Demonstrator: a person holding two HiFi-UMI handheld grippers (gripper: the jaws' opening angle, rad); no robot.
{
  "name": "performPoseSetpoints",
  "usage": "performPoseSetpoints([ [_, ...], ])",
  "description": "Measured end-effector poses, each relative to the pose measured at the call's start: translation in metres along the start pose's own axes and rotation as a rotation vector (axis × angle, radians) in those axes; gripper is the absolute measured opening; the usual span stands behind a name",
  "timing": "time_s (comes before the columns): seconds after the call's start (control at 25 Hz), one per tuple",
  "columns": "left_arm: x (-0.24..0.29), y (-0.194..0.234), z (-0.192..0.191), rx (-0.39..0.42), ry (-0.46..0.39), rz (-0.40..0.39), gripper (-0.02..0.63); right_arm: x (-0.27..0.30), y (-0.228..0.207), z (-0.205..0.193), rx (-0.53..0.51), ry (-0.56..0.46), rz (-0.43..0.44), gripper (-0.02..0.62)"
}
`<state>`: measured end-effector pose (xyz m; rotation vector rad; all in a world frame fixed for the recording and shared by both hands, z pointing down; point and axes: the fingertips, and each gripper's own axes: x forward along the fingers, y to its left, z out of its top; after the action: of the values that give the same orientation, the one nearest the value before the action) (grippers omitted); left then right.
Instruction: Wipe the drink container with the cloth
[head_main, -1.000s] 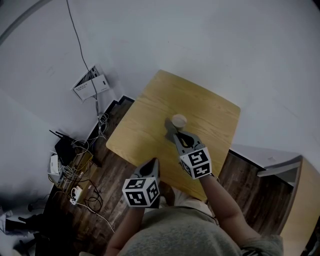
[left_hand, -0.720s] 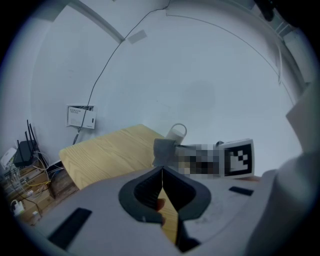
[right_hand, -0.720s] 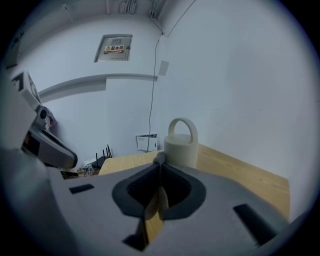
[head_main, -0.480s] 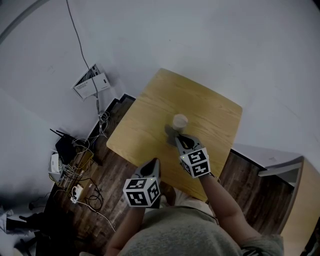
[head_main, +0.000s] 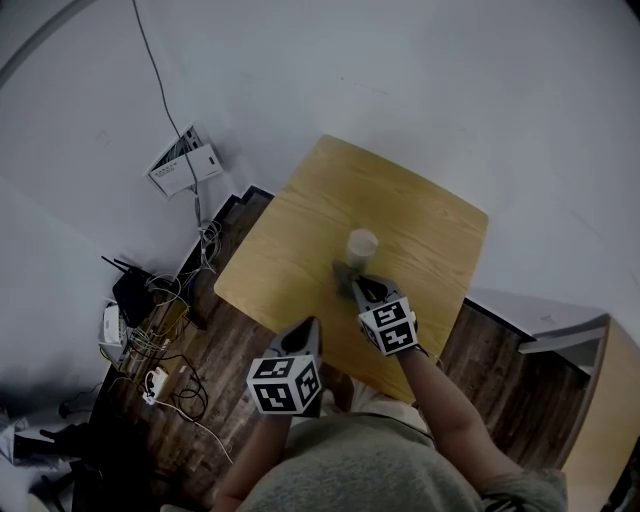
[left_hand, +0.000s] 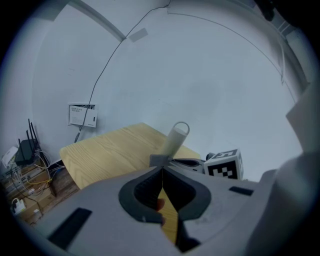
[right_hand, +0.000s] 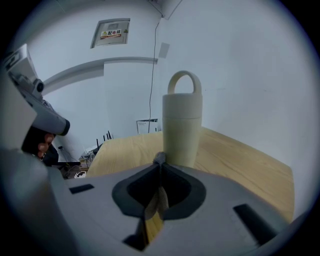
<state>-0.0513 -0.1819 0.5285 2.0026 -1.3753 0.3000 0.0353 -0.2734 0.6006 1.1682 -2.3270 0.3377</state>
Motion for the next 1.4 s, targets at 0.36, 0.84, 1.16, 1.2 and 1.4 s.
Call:
performPoseSetpoints([
  [0.36, -0.001, 0.0, -0.002, -0.004, 0.003, 0.001, 0.003, 0.008, 0.001, -0.017, -0.01, 0.041, -0.006, 0.011],
  [0.84, -0.018, -0.006, -0.002, 0.02, -0.011, -0.026, 0.003, -0.032, 0.026, 0.0, 0.017, -0.032, -0.005, 0.012],
  [1.16, -0.034, -0.012, -0.004, 0.043, -0.026, -0.055, 0.003, -0.08, 0.044, 0.014, 0.056, -0.12, -0.037, 0.012],
  [1.2, -0.036, -0.013, -0.004, 0.045, -0.028, -0.058, 0.003, -0.086, 0.045, 0.016, 0.063, -0.132, -0.041, 0.011],
  [1.4, -0.046, -0.018, -0.007, 0.065, -0.033, -0.082, 0.003, -0.116, 0.051, 0.028, 0.11, -0.193, -0.061, 0.012],
])
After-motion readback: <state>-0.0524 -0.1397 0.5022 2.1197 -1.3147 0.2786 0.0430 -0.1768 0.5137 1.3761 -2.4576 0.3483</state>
